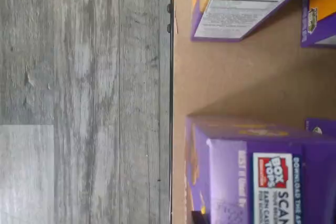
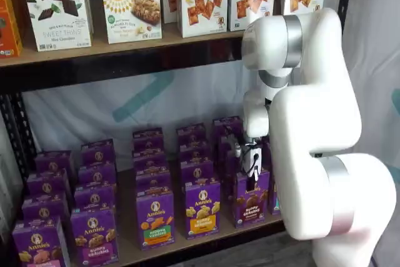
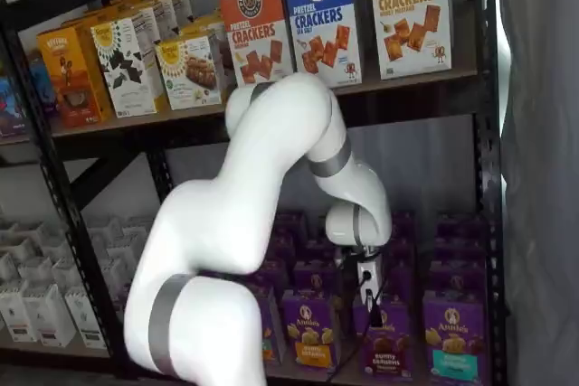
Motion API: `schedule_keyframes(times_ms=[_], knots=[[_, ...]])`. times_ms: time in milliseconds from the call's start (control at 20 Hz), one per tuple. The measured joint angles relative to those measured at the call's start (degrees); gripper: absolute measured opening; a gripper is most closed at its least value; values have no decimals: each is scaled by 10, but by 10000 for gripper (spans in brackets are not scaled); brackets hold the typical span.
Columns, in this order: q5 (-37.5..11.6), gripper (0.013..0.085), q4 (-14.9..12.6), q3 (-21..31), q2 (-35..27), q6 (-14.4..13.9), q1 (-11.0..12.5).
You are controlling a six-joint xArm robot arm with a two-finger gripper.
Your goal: Pick up the purple box with a brown patch in the center, on the bottom shelf, the fifth box from the left
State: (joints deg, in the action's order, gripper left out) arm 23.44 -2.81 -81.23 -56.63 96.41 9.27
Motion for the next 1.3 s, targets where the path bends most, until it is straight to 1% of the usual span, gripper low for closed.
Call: schedule_keyframes(times_ms=[150,300,400,450,600,700,800,1050,1150,1300], knots=[[-10,290,-7,12,7,-8,-1],[-12,290,-30,34,23,-32,-4],[-15,290,-39,50,35,-42,-6],[-15,290,-37,58,41,-42,-8],[-14,290,-7,95,71,-21,-15],[-18,290,5,121,93,-15,-19],[-30,290,17,161,126,-9,-25],[-43,290,33,249,206,-7,-38],[-43,290,23,277,233,-19,-41],[-46,290,-17,324,276,-59,-43]])
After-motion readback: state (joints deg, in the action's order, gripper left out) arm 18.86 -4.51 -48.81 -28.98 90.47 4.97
